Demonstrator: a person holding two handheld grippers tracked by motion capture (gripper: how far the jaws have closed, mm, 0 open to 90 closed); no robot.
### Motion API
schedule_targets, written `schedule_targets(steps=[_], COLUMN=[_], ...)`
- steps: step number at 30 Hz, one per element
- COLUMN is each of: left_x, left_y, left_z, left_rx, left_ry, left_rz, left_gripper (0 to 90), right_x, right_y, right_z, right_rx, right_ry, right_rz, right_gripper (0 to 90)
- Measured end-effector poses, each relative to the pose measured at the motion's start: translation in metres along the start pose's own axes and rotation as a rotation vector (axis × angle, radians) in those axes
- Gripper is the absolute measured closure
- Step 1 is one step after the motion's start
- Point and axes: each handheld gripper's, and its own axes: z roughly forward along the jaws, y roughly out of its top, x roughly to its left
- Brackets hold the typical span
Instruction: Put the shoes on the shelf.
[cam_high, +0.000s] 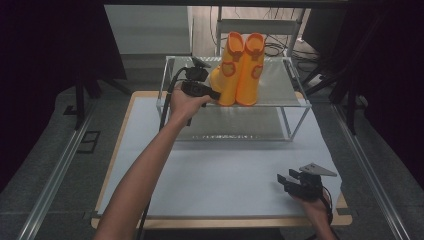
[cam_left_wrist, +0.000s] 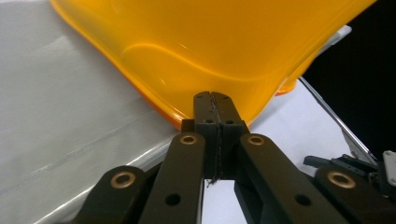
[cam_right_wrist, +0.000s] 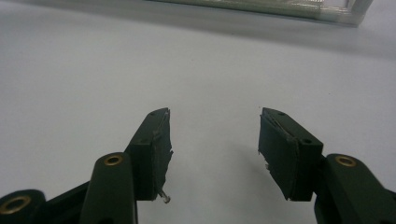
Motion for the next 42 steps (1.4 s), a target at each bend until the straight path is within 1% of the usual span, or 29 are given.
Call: schedule_targets(steps=[1,4,6,7,9,10,11,12,13,14,15,16,19,21,23,27,30,33,35,36,37,38,39,40,41,42], left_x=[-0.003,-0.003,-0.001,0.003,0.004,0.007,0.007,0.008,0.008,0.008,0.008,0.008,0.008,0.007,0.005,-0.002,-0.002,0.000,0.003,0.004,0.004,0.004,0.003,0.003,0.003,0.003], left_y=[0.000,0.001,0.000,-0.001,-0.001,-0.001,-0.001,-0.001,-0.001,-0.003,-0.003,-0.004,-0.004,-0.003,-0.002,-0.001,-0.001,-0.003,-0.006,-0.007,-0.008,-0.008,-0.010,-0.010,-0.011,-0.013], left_z=[0.002,0.002,0.000,-0.004,-0.005,-0.006,-0.006,-0.004,-0.004,0.001,0.001,0.005,0.005,0.006,0.006,0.010,0.011,0.009,0.006,0.003,0.001,0.001,-0.005,-0.005,-0.009,-0.012], left_rx=[-0.001,-0.002,-0.009,-0.021,-0.027,-0.026,-0.026,-0.014,-0.014,0.007,0.007,0.000,-0.005,-0.009,-0.015,-0.024,-0.023,-0.017,-0.018,-0.023,-0.020,-0.020,-0.025,-0.025,-0.035,-0.042], left_ry=[-0.009,-0.008,-0.014,-0.011,-0.008,0.016,0.016,0.029,0.029,0.052,0.052,0.044,0.045,0.031,0.035,0.022,0.019,0.019,0.023,0.014,0.013,0.013,0.030,0.030,0.029,0.019], left_rz=[0.003,0.004,-0.002,-0.010,-0.014,-0.007,-0.007,-0.007,-0.007,0.000,0.000,-0.006,-0.007,-0.019,-0.017,-0.016,-0.014,-0.011,0.004,0.007,0.015,0.015,0.040,0.040,0.044,0.042], left_gripper=[90.0,90.0,90.0,89.9,89.8,89.8,89.7,89.7,89.7,89.7,89.7,89.8,90.0,90.0,90.0,90.0,90.0,89.8,86.6,84.7,83.0,80.9,78.9,76.8,76.8,74.8], right_x=[0.000,0.000,0.000,0.000,-0.001,-0.001,-0.001,-0.001,-0.001,-0.001,-0.001,-0.001,-0.002,-0.002,-0.002,0.000,0.001,0.001,0.001,0.000,0.000,-0.001,-0.001,-0.001,-0.002,-0.002], right_y=[0.000,0.000,0.000,0.000,0.000,0.000,0.000,-0.001,-0.001,-0.001,-0.001,-0.001,-0.001,-0.002,-0.001,-0.001,-0.001,-0.001,-0.001,-0.001,-0.001,-0.001,-0.001,-0.001,-0.001,-0.001], right_z=[0.000,-0.001,-0.001,-0.001,-0.001,0.000,0.000,0.000,0.000,0.000,0.000,0.000,0.000,0.001,0.001,0.002,0.002,0.001,0.001,0.001,0.001,0.001,0.000,0.000,0.000,-0.001], right_rx=[-0.001,-0.002,-0.001,-0.003,-0.001,0.002,0.002,0.000,0.000,0.001,0.001,0.006,0.007,0.008,0.007,0.005,0.008,0.008,0.008,0.008,0.007,0.005,0.004,0.004,0.007,0.005], right_ry=[0.000,0.000,0.000,-0.001,0.000,0.000,0.000,-0.002,-0.002,-0.002,-0.002,-0.004,-0.006,-0.005,-0.004,-0.001,-0.002,-0.001,0.000,0.000,0.000,-0.001,-0.003,-0.003,-0.003,-0.005], right_rz=[0.005,0.006,0.002,0.001,0.008,0.007,0.007,0.003,0.003,0.008,0.008,0.007,0.006,0.005,0.002,0.003,-0.004,-0.006,-0.001,0.002,0.001,-0.002,-0.001,-0.001,0.007,0.005], right_gripper=[43.5,43.5,43.5,43.5,43.5,43.5,43.5,43.5,43.5,43.5,43.5,43.5,43.5,43.5,43.5,43.5,43.5,43.5,43.5,43.5,43.5,43.5,43.5,43.5,43.5,43.5])
